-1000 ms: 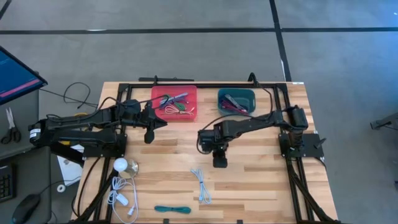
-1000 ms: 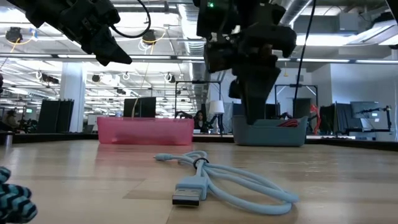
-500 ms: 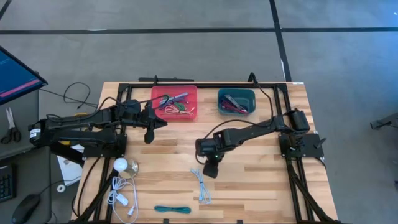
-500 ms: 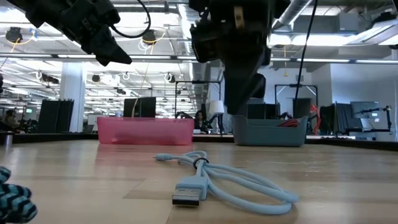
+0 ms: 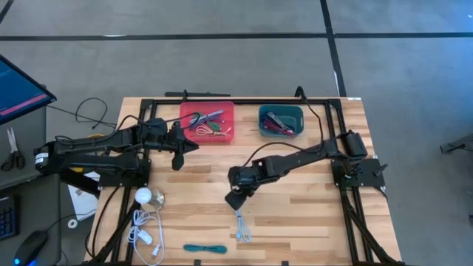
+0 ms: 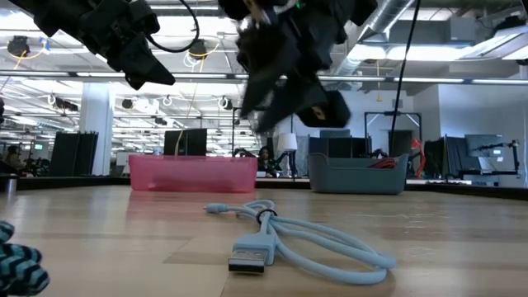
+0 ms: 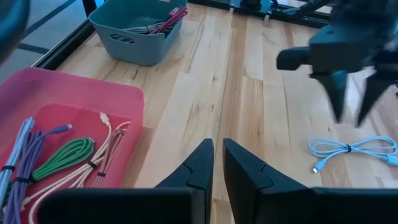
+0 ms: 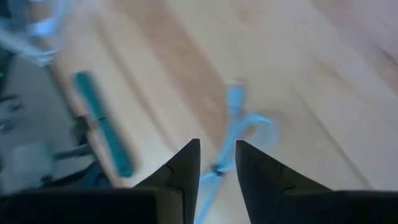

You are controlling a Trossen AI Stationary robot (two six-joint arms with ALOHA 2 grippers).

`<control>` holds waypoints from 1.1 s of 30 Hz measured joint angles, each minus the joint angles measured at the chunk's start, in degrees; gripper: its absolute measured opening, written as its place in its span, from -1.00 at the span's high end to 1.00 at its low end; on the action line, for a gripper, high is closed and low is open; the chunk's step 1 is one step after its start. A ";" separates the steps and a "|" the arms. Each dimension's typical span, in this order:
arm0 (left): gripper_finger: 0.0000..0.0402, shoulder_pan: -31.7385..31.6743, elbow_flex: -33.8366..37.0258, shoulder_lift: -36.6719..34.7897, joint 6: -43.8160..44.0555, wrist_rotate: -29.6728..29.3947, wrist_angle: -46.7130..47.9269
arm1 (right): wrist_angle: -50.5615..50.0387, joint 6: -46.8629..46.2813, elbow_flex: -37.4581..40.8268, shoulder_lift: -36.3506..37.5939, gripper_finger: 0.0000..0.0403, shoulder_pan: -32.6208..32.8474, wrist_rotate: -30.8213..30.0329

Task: Pick & Place USB Port
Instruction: Put the white charger cable into the red bin

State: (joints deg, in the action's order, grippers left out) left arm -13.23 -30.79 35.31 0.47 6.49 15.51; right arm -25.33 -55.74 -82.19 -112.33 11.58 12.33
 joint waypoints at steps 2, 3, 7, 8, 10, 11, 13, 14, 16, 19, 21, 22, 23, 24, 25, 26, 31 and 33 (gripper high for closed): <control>0.83 0.00 0.00 0.00 0.02 0.01 0.00 | -2.78 -2.53 0.04 -0.23 0.50 0.19 -1.76; 0.83 0.00 0.00 0.00 0.02 0.01 0.00 | -3.88 -3.52 0.09 -0.25 0.47 0.41 -1.85; 0.83 0.00 0.00 0.00 0.02 0.01 -0.02 | -4.73 -6.05 0.05 -1.39 0.36 1.21 -1.43; 0.83 0.00 0.00 0.00 0.02 0.01 -0.02 | -4.86 -6.47 0.09 -1.54 0.33 1.49 -0.73; 0.83 0.00 0.00 0.00 0.02 0.00 -0.02 | -4.55 -7.51 0.03 -1.82 0.26 2.11 0.33; 0.83 0.00 0.00 0.00 0.02 0.00 -0.02 | -3.80 -8.06 -0.12 -2.24 0.23 2.38 0.94; 0.83 0.01 0.00 0.00 0.02 0.01 -0.03 | -4.84 -8.41 0.16 -2.71 0.18 3.00 1.16; 0.83 0.00 0.00 0.00 0.02 -0.01 -0.04 | -5.00 -8.46 0.20 -3.07 0.16 3.33 1.12; 0.83 0.00 0.00 0.00 0.02 0.01 -0.04 | -3.54 -8.84 -0.13 -4.08 0.13 3.87 1.17; 0.83 0.00 0.00 0.00 0.02 0.01 -0.07 | -2.57 -8.83 0.04 -6.49 0.12 4.62 1.36; 0.83 0.01 0.00 0.00 0.02 0.00 -0.07 | -1.31 -8.37 0.10 -7.98 0.13 4.90 1.52; 0.83 0.00 0.00 0.00 0.02 -0.01 -0.07 | -0.24 -7.97 -0.03 -8.42 0.14 4.91 1.78; 0.83 0.00 0.00 0.00 0.02 0.01 -0.07 | 1.20 -7.56 -0.20 -9.08 0.16 4.90 2.49; 0.83 0.00 0.00 0.00 0.02 -0.01 -0.07 | 1.70 -7.22 -0.24 -9.65 0.17 4.89 2.90; 0.83 0.00 0.00 0.00 0.02 0.01 -0.07 | 1.66 -7.10 -0.29 -9.96 0.19 4.88 3.14; 0.83 0.00 0.00 0.07 0.02 0.01 -0.09 | 1.86 -7.00 -0.41 -10.29 0.22 4.85 3.54; 0.83 0.00 0.02 0.37 -0.04 -0.01 0.05 | 2.30 -5.81 -0.25 -10.34 0.36 4.47 3.58; 0.83 0.00 0.00 0.59 -0.07 0.01 -0.23 | 2.21 -5.81 -0.17 -10.30 0.45 4.37 3.92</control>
State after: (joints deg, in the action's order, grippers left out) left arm -13.23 -30.78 35.90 0.40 6.50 15.28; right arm -23.12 -61.55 -82.36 -122.63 15.94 16.25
